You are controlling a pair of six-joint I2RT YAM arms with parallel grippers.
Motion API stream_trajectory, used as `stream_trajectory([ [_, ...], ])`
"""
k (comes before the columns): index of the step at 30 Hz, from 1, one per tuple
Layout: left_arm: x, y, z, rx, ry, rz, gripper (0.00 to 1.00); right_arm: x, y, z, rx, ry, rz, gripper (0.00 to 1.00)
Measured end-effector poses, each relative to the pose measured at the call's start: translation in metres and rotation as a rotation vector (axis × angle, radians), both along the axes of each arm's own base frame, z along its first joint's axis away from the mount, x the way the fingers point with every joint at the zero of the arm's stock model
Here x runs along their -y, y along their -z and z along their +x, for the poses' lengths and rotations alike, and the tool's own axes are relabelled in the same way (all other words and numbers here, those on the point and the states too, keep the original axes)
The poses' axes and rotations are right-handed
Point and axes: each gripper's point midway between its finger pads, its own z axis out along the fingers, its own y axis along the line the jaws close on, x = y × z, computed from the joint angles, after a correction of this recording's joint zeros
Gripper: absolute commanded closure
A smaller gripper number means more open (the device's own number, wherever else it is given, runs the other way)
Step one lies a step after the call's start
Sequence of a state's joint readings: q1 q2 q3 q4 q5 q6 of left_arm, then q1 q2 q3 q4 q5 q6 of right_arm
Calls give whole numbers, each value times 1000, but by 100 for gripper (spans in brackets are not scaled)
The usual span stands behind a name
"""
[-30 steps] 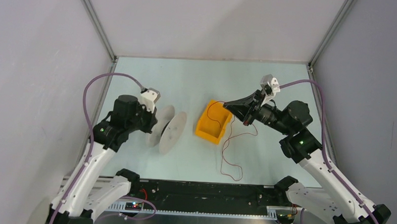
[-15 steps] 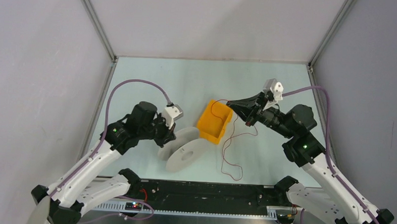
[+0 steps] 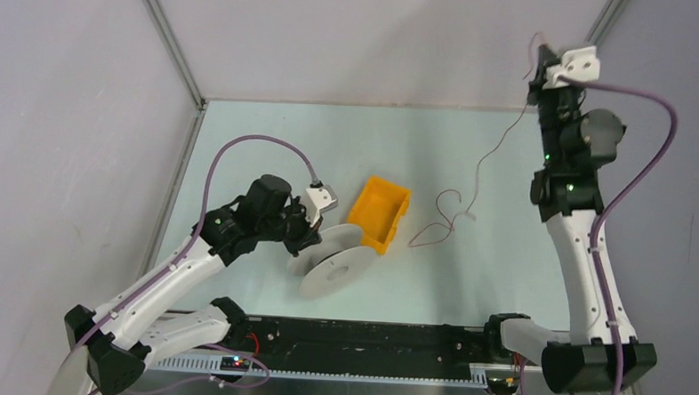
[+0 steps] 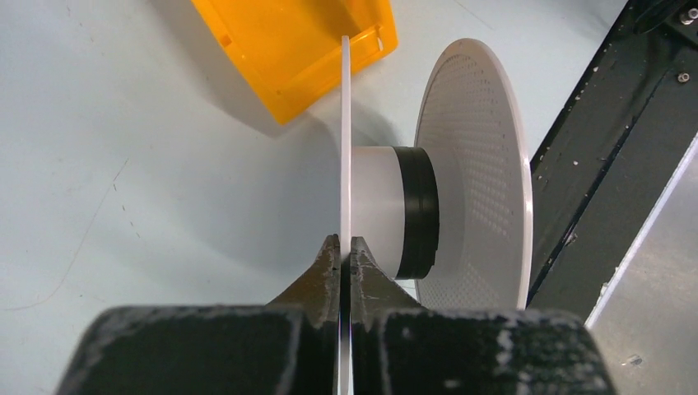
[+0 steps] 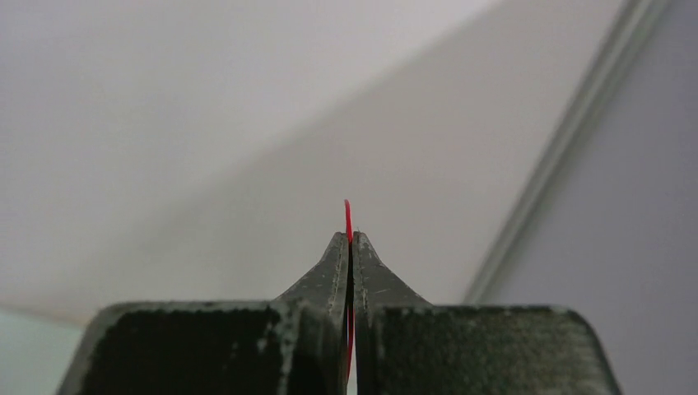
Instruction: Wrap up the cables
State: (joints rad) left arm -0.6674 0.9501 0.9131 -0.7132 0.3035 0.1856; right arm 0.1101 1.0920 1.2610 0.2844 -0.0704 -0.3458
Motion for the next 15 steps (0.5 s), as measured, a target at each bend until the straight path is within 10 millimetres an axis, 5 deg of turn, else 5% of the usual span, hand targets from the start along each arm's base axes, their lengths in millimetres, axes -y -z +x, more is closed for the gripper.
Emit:
stream_trajectory([
  [4, 7, -4, -2, 13, 33, -17, 100, 25, -41, 12, 80, 106, -55, 100],
  [8, 14, -8, 1, 23, 48, -34, 99, 14, -42, 9, 86, 54, -82, 100],
  [12, 18, -5, 3, 13, 57, -37, 91, -19, 8, 1, 7, -122, -58, 100],
  [15, 20, -4, 2, 7, 61, -39, 78, -58, 77, -11, -109, -312, -2, 100],
])
